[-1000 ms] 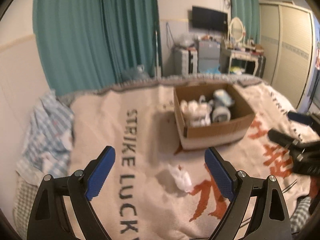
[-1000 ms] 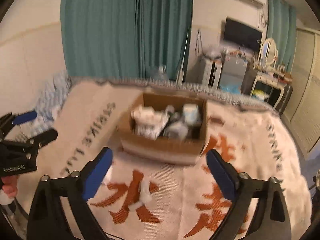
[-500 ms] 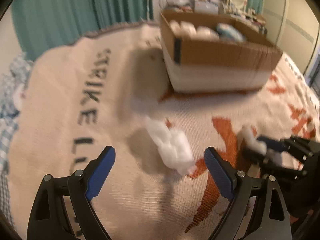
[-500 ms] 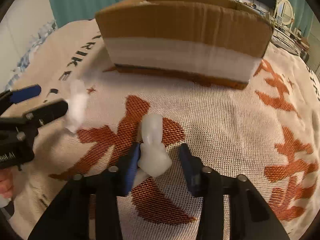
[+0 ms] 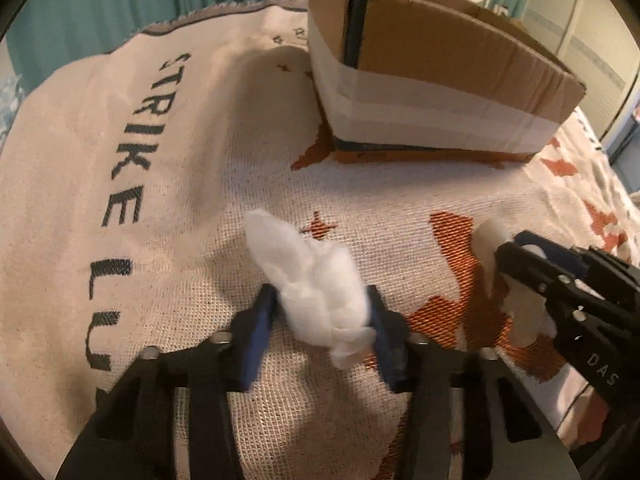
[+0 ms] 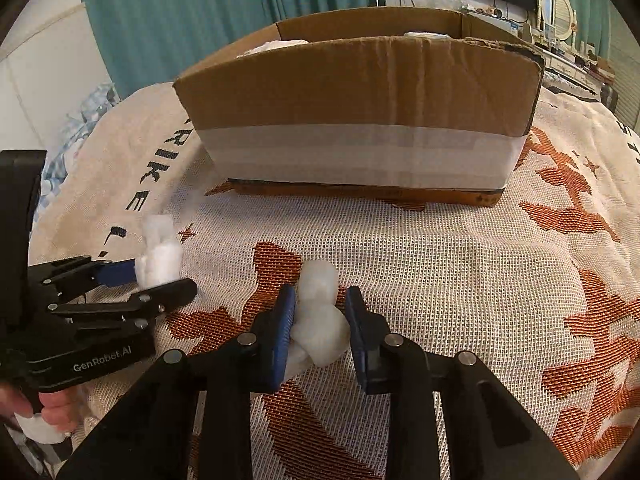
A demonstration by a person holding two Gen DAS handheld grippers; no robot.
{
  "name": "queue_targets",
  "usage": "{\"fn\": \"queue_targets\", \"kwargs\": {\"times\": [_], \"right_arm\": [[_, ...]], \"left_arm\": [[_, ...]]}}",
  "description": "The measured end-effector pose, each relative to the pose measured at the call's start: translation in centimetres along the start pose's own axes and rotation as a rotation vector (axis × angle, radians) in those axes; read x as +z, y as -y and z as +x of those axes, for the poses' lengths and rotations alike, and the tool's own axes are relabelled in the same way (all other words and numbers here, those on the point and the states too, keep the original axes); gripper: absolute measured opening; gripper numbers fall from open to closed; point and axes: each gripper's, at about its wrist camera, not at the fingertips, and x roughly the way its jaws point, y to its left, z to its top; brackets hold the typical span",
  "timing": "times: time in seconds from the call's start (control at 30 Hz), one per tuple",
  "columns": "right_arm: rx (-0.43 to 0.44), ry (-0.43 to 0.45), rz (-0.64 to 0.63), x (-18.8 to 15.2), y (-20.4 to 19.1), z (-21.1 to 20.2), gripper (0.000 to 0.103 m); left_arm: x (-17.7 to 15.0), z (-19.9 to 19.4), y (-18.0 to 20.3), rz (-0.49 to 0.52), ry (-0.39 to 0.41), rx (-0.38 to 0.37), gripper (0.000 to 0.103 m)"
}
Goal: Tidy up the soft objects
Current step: 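Grasp the white translucent piece with the right tool while the left tool grasps the cotton puff, then carry the translucent piece with the right tool into the box while the left tool releases the cotton there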
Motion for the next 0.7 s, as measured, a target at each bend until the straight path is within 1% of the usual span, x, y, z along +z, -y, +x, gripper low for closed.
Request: {"fn": "queue_targets", "kwargs": {"times": [0.1, 0.3, 0.4, 0.53, 0.7], "right_arm": [[-0.022, 0.024, -0.023, -0.3, -0.6, -0.5, 0.026], [-0.025, 0.049, -0.009, -0.9, -0.4, -3.4, 0.025], [-0.027, 0.079, -0.014, -0.6, -0.7, -5.7, 0.025], [-0.018, 0.131, -0.017, 0.0, -1.3, -8.9, 0.025], [0.006, 0.205, -0.019, 0.3, -1.9, -14.1, 0.025]], "left_arm": [[-0.5, -1.0, 0.1, -0.004, 0.011, 0.004, 0.033], [-1.7, -5.2, 2.1, 0.023, 0.066, 0.000, 0.033], [-2.1, -7.8, 3.0, 0.024, 0.093, -0.004, 0.033], [-1.8, -11.2, 3.7, 0.040, 0.139, 0.010, 0.033], [-1.8, -15.6, 4.9, 0.069, 0.205, 0.038, 0.033]]}}
